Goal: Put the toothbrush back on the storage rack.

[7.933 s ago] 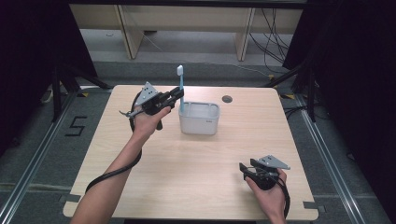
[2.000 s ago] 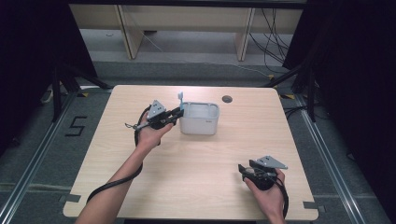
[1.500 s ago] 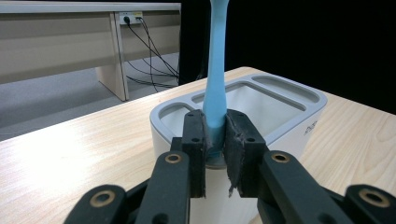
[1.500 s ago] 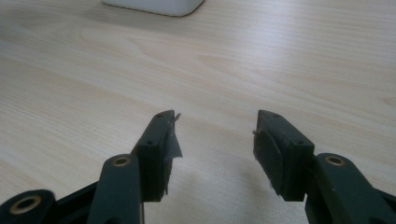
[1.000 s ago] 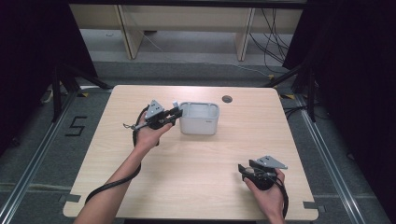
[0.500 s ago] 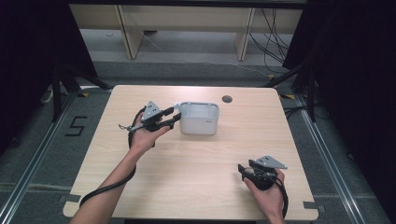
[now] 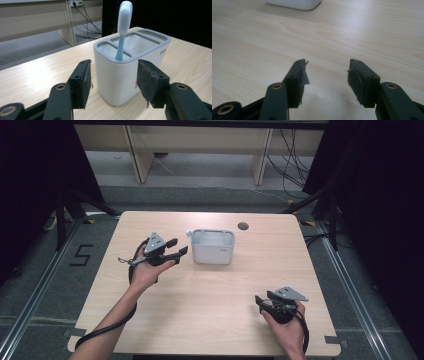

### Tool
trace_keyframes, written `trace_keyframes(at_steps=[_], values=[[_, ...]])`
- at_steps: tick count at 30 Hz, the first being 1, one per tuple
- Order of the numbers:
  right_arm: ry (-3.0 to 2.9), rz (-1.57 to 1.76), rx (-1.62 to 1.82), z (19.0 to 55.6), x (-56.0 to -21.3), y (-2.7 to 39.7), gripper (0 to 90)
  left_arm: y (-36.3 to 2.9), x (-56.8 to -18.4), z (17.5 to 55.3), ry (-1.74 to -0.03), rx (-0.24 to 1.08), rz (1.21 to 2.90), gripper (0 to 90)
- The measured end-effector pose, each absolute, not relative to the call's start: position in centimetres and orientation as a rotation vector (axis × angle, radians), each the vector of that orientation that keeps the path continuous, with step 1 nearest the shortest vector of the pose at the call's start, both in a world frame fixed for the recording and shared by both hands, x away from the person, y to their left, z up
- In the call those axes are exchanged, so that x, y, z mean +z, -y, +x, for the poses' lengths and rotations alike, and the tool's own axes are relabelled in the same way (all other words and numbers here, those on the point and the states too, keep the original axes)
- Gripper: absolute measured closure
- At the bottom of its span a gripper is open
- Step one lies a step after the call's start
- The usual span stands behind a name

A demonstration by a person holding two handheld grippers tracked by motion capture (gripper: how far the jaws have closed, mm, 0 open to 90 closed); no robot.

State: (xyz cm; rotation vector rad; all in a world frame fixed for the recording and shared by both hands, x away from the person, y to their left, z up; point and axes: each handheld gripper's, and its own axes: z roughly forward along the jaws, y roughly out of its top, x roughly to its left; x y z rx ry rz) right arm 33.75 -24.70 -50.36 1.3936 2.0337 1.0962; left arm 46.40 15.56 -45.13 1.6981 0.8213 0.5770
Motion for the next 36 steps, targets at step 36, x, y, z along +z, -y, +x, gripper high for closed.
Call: trace_keyframes(at_steps=[36], values=[[-2.036,1.406,1.144,33.9,-50.7,24.1,48.8,-22.5,-50.7,36.6,-0.918,0.695,1.643,42.9]])
